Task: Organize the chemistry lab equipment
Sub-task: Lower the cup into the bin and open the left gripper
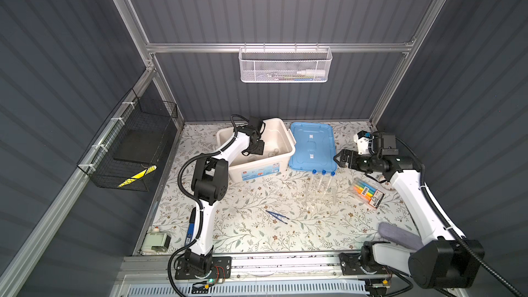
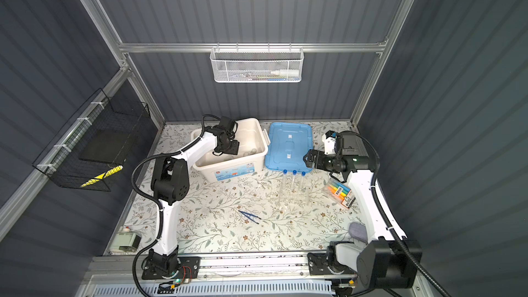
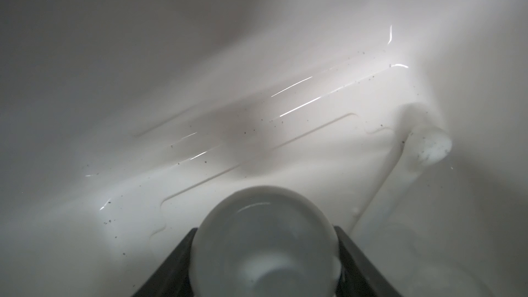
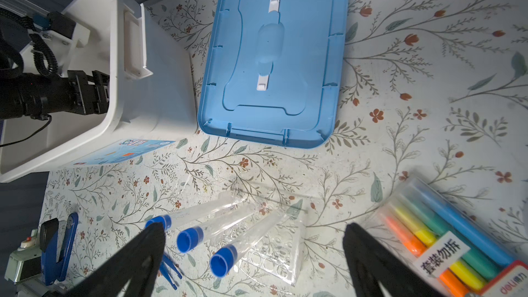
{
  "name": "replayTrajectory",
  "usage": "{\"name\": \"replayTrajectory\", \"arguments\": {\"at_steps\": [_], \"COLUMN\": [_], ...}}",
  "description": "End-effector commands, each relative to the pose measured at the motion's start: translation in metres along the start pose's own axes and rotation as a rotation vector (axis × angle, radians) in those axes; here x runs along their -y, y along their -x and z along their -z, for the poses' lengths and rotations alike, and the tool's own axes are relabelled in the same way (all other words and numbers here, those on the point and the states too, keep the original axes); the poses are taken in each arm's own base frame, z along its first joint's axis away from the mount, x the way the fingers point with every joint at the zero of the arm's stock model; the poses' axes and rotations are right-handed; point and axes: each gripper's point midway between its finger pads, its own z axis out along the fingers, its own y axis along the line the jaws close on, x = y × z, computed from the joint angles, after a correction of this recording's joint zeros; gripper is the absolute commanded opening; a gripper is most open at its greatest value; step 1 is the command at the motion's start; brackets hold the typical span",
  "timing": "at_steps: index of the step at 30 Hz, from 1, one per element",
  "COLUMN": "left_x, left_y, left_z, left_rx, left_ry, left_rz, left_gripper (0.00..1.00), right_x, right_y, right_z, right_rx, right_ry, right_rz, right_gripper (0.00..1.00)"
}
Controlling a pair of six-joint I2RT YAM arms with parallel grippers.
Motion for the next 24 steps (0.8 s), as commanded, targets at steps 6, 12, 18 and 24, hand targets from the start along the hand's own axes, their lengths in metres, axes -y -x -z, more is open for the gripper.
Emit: {"name": "replayTrajectory", "arguments": {"at_steps": [6, 12, 18, 24], "left_x": [0.001, 0.006, 0.009, 0.029], "left_y": [-0.004, 0.004, 0.025, 0.037], "left_z": [0.006, 0.03, 0.084, 0.156], "left_rx": [-0.024, 0.017, 0.129, 0.274], "left_ry": [-0.028, -0.067, -0.09, -0.103], "left_rz": [0.021, 0.021, 0.003, -0.127], "left_gripper": [0.71, 0.85, 0.96, 1.0], "right_x": [-0.001, -0.002, -0.001, -0.003], "right_y": [-0.008, -0.008, -0.009, -0.01], "right_z": [0.003, 0.001, 0.002, 0.002], "right_rx": [-0.016, -0.016, -0.02, -0.022], "right_ry": [0.0, 0.006, 0.004, 0.018], "right_rz": [0.002, -0.002, 0.001, 0.013], "right_gripper": [0.99, 0.99, 0.99, 0.99]}}
